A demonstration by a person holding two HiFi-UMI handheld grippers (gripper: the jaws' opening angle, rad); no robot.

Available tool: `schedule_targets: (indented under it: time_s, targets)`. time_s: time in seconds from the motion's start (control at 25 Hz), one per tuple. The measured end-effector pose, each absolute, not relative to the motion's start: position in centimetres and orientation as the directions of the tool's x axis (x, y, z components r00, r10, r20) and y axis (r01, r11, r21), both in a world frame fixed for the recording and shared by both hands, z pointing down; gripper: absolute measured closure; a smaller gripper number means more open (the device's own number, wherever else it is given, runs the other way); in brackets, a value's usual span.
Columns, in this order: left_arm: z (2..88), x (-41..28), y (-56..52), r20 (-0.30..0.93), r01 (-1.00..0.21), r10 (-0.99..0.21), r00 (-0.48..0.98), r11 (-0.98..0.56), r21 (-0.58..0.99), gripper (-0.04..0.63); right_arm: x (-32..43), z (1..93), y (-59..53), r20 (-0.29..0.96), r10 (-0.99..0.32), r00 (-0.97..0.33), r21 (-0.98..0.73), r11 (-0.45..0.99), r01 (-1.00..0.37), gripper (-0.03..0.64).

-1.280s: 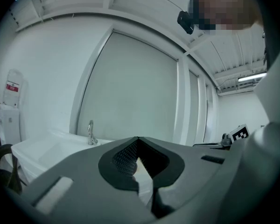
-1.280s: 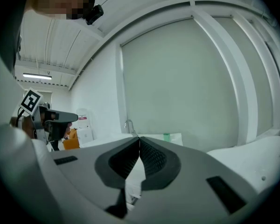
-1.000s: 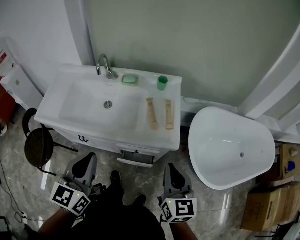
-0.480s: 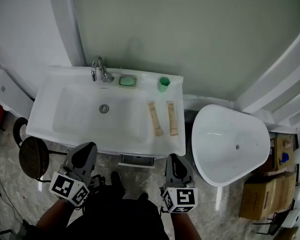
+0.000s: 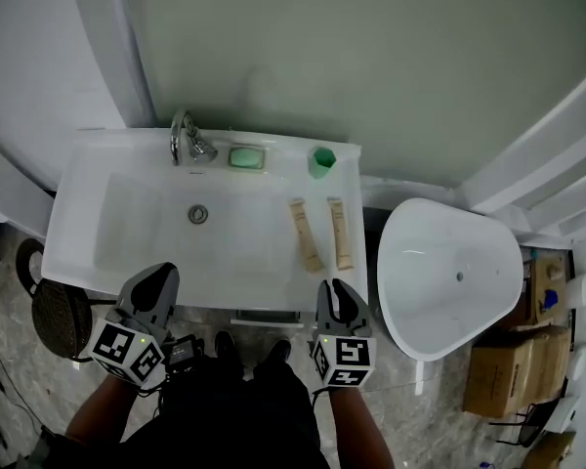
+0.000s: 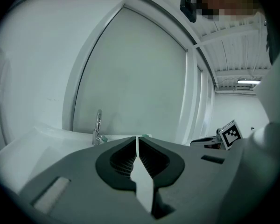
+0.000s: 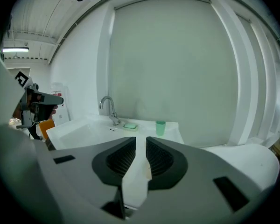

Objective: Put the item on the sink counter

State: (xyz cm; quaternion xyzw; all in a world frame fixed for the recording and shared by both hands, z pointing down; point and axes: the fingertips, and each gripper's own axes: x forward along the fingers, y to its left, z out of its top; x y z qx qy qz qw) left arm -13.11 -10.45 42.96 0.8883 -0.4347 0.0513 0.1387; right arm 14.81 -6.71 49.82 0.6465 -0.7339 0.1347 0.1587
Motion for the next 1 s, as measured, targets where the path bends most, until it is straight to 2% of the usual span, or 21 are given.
schedule_targets:
  time_s: [0.6, 0.8, 1.0]
  targets:
    - [48.0, -8.4, -13.8, 0.342, -0.787, -0.709, 0.617, -0.571, 0.235, 0.560, 17.4, 61.4, -14.5, 0.638, -0.755, -0.151, 0.021, 0.213, -0.977, 0.460]
    - [49.0, -8.1, -14.4, 0.367, -0.791, -0.702, 0.611, -0.566, 0.233, 0.512, 17.1, 65.1, -15.5, 0.717, -0.680, -0.151, 0.037, 0.254, -0.966, 0.431]
    - [49.5, -8.3, -14.3, 0.380, -0.788, -0.691, 0.615, -0.565, 0.247, 0.497, 16.8, 68.6, -16.2, 0.777, -0.615, -0.136, 0.048, 0.273, -0.961, 0.416]
